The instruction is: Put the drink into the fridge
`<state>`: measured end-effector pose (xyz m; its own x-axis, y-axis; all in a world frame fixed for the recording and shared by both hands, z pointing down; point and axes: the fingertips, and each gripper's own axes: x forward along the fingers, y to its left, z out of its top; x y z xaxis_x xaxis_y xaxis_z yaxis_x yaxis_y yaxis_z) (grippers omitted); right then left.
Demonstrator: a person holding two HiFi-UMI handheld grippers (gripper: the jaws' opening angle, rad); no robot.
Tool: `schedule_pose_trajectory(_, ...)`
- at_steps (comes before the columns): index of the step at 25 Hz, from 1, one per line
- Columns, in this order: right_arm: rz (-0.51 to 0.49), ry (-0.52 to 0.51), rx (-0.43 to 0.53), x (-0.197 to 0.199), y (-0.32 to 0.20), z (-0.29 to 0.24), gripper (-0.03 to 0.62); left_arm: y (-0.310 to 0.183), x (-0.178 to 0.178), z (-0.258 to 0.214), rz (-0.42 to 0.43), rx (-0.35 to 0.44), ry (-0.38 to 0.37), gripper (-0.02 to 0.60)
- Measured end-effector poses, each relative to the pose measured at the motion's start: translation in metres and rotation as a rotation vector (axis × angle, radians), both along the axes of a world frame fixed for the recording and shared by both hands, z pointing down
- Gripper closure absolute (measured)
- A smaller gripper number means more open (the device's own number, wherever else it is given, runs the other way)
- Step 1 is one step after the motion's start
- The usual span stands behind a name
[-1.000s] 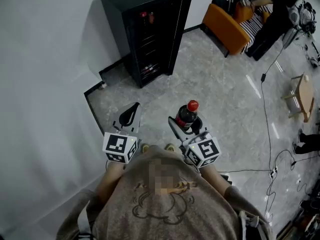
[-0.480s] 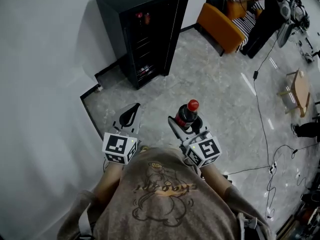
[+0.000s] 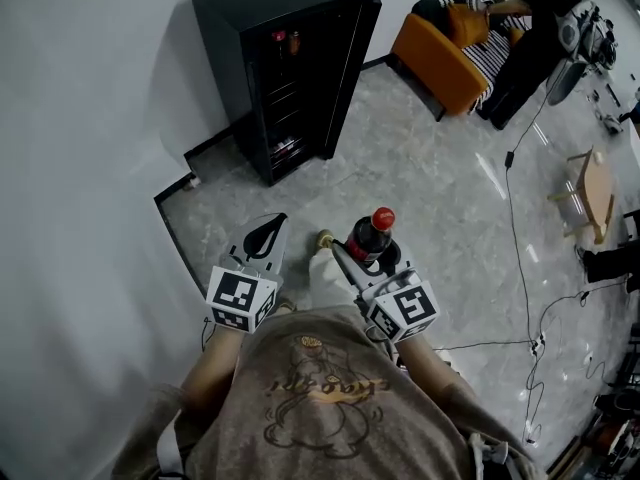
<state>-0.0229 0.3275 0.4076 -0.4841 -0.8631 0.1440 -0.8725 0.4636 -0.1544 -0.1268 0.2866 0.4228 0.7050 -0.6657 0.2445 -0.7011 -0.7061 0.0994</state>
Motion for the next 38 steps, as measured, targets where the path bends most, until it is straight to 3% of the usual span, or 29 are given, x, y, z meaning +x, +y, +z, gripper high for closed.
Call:
schedule_pose_trajectory(23, -0.063, -0.045, -0.039, 0.04, -0.121, 0.01, 0.279, -0.113, 0.05, 0.0, -0.01, -0.024, -0.012, 0.578)
schedule_pose_trajectory(38, -0.199, -0.065, -0.027, 0.061, -0.199, -0.005, 0.279, -0.182, 0.083, -0.012, -0.068, -0.04, -0.011, 0.578)
